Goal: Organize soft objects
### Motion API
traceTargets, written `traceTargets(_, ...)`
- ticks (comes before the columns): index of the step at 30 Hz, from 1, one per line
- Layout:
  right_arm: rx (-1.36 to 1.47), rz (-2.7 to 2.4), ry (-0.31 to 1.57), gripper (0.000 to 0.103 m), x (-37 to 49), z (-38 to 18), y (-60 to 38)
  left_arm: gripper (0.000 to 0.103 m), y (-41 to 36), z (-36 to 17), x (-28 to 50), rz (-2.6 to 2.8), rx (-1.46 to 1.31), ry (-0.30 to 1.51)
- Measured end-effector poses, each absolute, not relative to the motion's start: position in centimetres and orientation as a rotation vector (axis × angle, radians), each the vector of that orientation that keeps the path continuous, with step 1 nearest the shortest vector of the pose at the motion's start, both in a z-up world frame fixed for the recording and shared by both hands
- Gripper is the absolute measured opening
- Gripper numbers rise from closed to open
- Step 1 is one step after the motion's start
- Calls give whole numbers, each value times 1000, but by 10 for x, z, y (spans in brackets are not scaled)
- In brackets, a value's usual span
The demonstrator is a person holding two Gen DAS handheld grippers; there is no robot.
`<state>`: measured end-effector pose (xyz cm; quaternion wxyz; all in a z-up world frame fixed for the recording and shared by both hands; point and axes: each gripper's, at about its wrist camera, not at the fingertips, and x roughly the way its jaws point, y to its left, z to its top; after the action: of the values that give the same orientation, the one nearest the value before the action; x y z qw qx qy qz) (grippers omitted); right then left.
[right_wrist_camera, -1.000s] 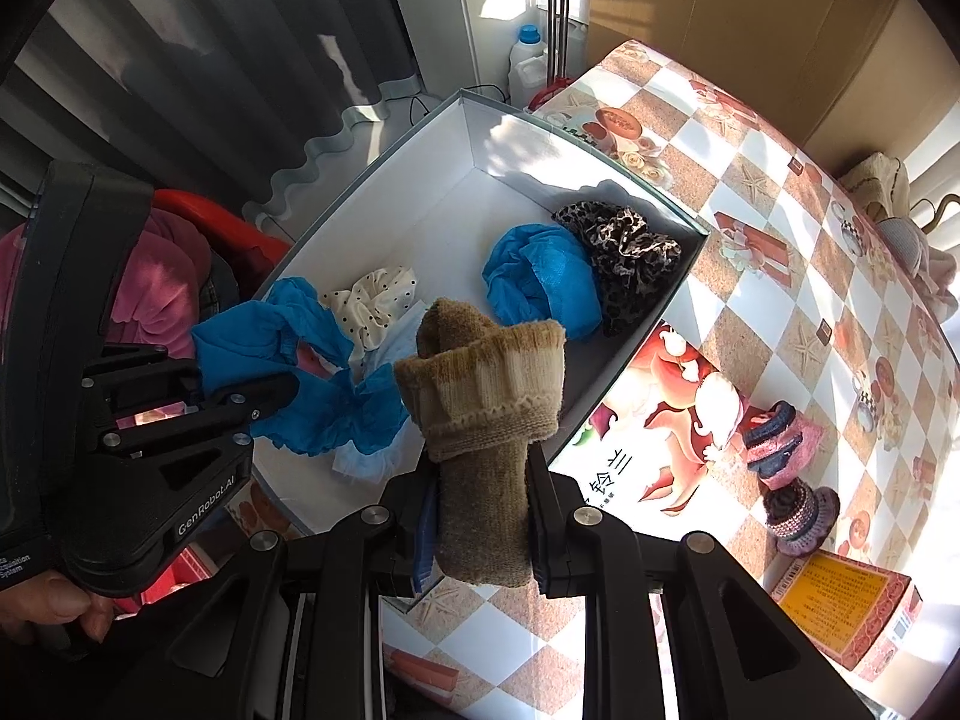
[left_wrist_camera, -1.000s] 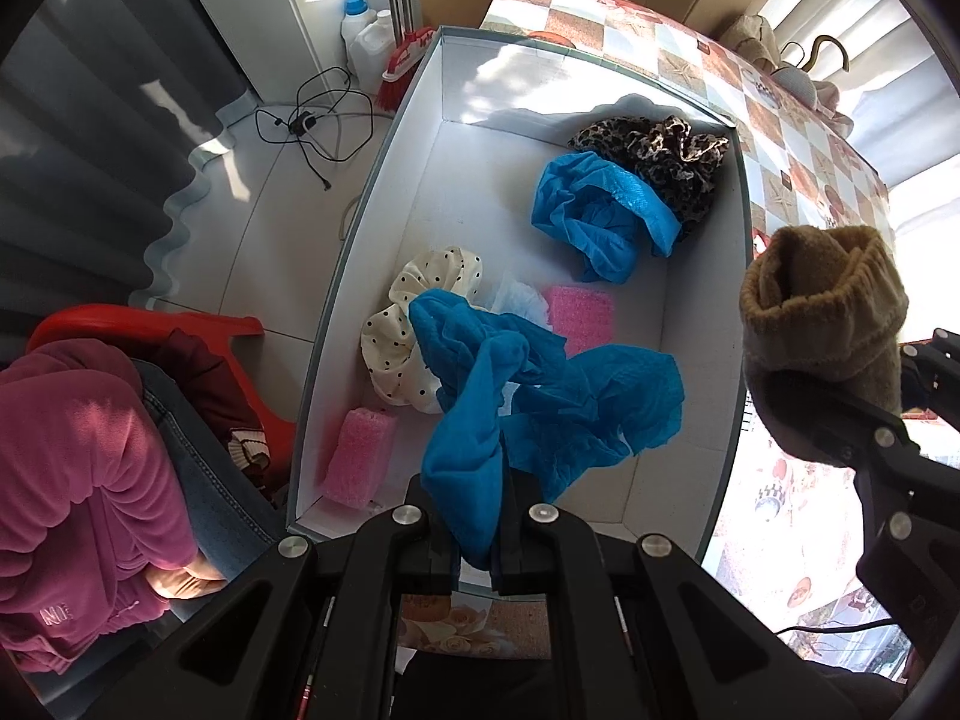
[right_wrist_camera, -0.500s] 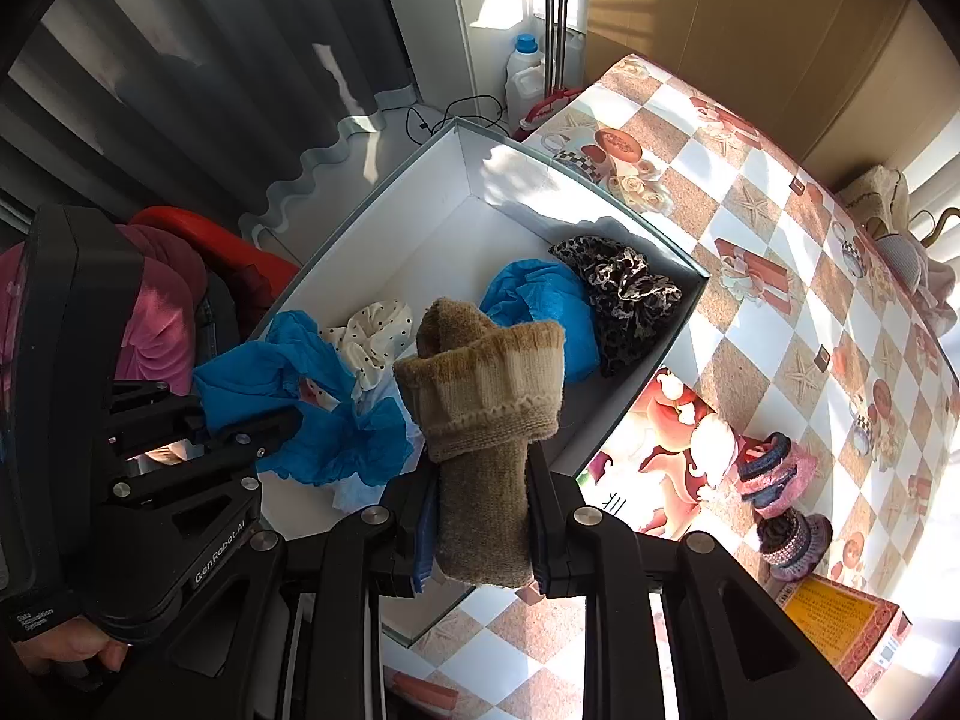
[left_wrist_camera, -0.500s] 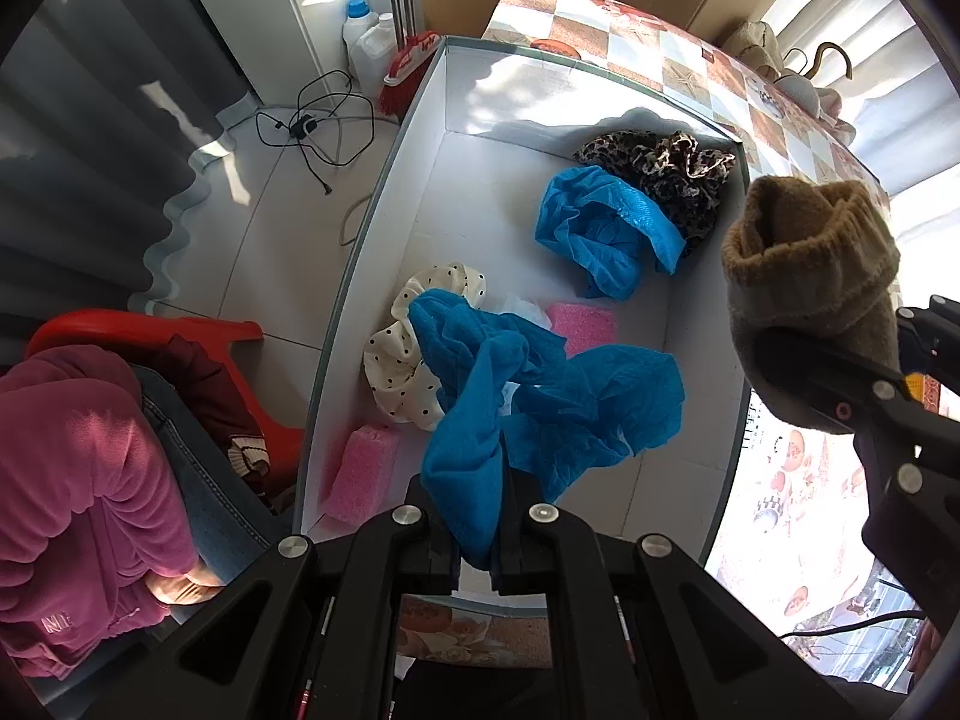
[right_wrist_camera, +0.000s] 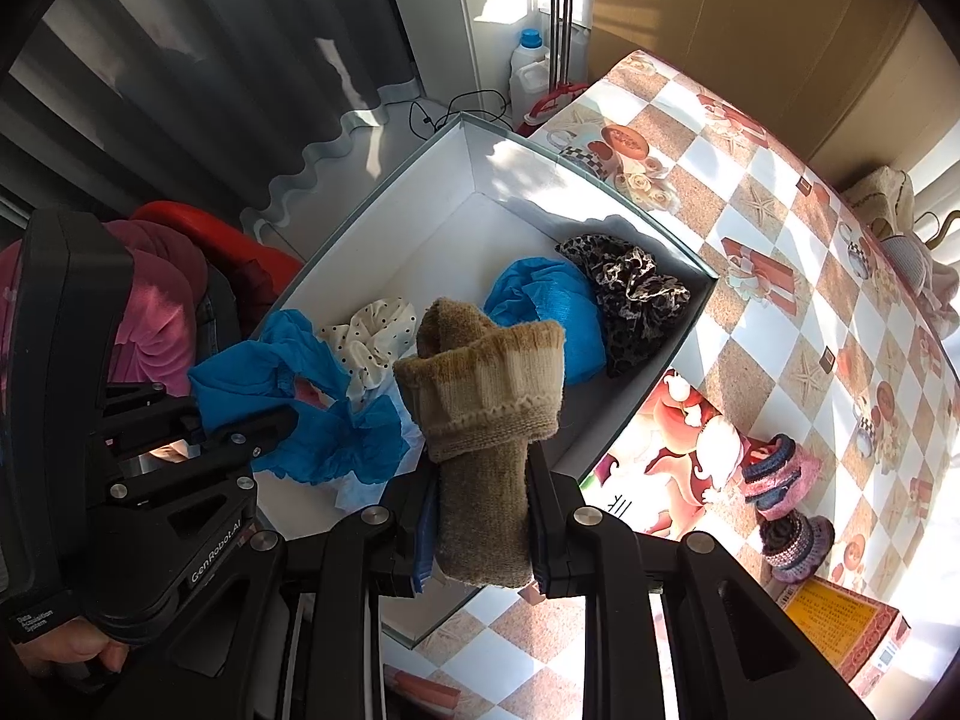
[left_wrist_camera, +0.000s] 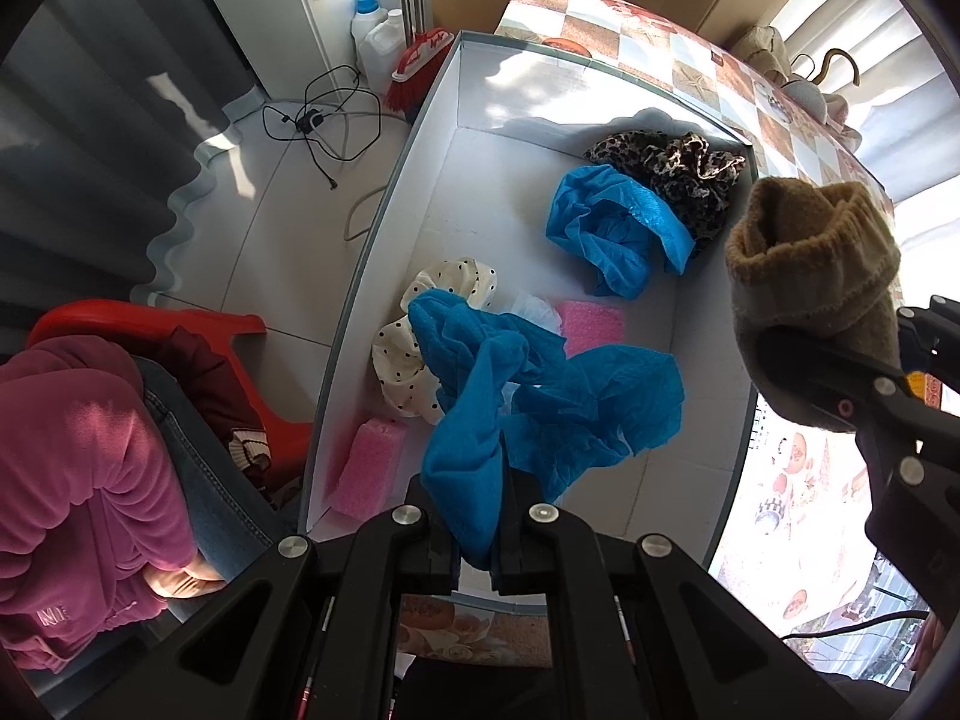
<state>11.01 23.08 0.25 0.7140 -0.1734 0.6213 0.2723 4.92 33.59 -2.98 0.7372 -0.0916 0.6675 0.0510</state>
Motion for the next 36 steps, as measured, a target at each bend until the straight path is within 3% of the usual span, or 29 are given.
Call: traceTargets(36, -348, 601, 1348, 25, 115, 13, 228, 7, 329, -24, 49, 119, -173, 1458)
